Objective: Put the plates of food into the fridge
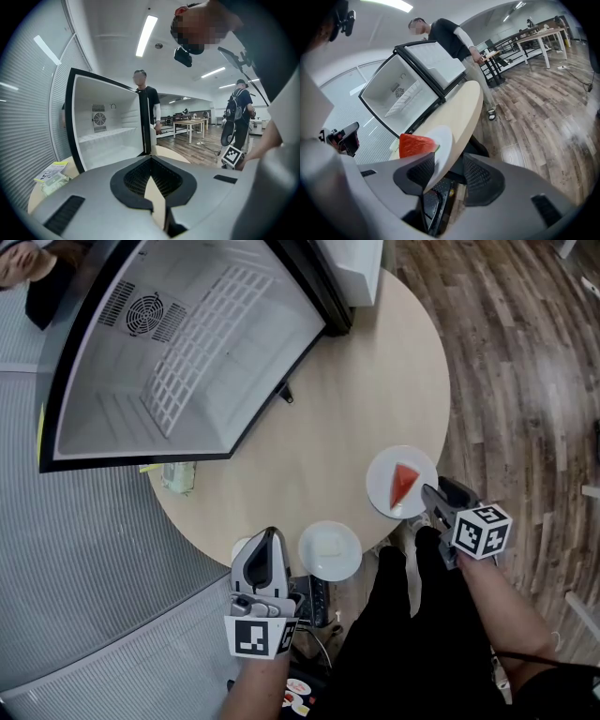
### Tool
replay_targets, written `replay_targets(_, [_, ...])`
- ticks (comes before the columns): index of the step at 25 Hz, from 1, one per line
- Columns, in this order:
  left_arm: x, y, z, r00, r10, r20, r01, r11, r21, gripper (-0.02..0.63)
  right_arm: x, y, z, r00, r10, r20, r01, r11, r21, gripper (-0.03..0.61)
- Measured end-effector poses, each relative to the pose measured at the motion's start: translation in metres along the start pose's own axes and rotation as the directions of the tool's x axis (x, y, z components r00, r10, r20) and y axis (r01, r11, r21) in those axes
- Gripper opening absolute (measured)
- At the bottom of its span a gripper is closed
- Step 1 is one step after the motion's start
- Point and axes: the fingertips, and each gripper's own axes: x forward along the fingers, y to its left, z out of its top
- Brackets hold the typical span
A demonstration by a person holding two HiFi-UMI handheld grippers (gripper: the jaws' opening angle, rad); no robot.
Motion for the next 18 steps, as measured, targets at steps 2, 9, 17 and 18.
replay_targets(2, [0.0,0.0,0.001,1.0,0.003,0.001,-0.003,1.0,0.006,0.005,-0.002,0.0,0.0,1.0,-0.006,-0.01,0.006,1.0,-0.019,0.187])
replay_targets(9, [-0.003,0.001,0.003,1.0,0.013,-0.004,-0.013,1.0,0.01,0.005,-0.006,0.003,0.003,0.999,-0.011,-0.03,0.009,0.997,-0.076,0.187])
replay_targets(17, [-0.007,0.001,0.004,1.0,0.015,-0.012,-0.014,1.0,0.014,0.005,0.008,0.005,0.001,0.999,0.028,-0.019,-0.027,0.998,0.058,0.159])
replay_targets(18, [-0.008,0.001,0.005,1.0,0.016,-0.012,-0.016,1.0,0.013,0.005,0.008,0.007,0.001,1.0,0.027,-0.016,-0.026,0.998,0.052,0.127])
